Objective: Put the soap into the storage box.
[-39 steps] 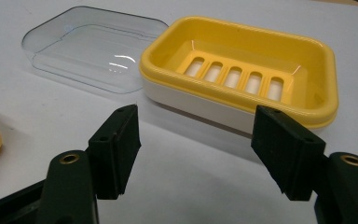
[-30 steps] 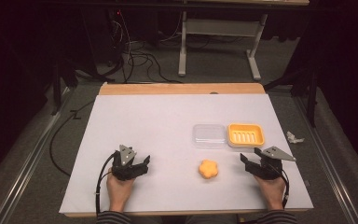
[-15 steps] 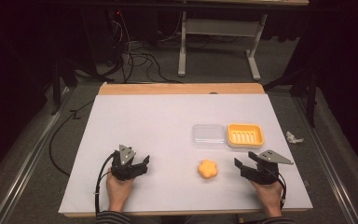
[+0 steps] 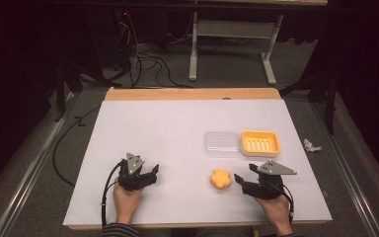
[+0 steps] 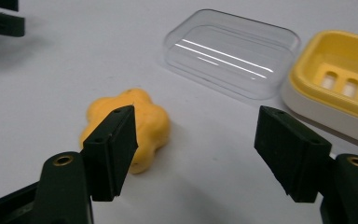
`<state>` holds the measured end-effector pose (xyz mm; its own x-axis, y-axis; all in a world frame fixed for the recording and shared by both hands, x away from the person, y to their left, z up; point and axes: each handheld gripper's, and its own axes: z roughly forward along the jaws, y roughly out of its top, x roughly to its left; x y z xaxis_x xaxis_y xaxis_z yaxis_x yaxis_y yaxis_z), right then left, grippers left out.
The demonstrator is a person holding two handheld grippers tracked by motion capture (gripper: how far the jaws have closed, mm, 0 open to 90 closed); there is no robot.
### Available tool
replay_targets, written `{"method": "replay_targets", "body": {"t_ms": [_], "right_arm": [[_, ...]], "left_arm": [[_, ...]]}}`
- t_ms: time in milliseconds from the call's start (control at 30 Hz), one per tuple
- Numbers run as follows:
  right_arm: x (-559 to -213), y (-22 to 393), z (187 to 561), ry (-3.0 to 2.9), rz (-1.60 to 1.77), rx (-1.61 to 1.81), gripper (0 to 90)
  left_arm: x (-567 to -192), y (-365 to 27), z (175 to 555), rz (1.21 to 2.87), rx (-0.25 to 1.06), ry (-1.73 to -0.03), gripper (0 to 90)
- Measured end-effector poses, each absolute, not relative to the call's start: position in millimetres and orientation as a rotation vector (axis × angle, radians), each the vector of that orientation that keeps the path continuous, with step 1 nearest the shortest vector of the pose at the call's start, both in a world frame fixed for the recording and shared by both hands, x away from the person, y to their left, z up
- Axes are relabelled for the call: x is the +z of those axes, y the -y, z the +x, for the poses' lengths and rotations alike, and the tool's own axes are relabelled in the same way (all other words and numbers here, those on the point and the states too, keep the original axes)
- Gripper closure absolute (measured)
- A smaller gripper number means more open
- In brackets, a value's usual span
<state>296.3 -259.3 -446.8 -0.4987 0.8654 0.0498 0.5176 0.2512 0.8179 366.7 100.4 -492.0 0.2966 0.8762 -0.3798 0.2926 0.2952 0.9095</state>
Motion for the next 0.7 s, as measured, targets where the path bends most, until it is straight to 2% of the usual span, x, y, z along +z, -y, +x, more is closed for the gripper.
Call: {"method": "replay_targets", "body": {"t_ms": [200, 700], "right_arm": [[-440, 231, 291, -2.208, 1.157, 1.080, 24.9], [-447, 203, 302, -2.327, 1.106, 0.938, 17.0]], "left_arm": [[-492, -100, 366, 1.256, 0.566, -1.250, 23.6], [-492, -100, 366, 1.262, 0.574, -1.246, 23.9]]}}
